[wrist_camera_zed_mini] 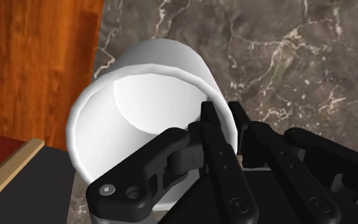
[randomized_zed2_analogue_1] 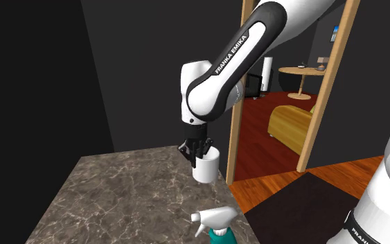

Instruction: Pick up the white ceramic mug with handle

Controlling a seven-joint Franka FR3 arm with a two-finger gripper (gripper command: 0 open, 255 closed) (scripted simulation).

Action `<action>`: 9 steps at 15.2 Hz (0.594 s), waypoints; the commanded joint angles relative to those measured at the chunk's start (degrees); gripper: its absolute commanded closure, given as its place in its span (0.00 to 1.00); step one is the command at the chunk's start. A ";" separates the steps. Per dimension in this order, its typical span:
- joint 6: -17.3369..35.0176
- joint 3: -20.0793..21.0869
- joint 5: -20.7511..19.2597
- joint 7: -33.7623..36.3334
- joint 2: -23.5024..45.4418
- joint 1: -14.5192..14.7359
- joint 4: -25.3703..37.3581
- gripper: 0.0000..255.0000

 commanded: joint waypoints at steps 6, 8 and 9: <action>-5.67 0.33 2.87 -2.04 -4.78 -0.16 1.22 1.00; -7.29 0.33 3.53 -2.52 -6.06 -0.15 1.64 1.00; -8.11 0.31 3.83 -2.73 -6.68 -0.14 1.88 1.00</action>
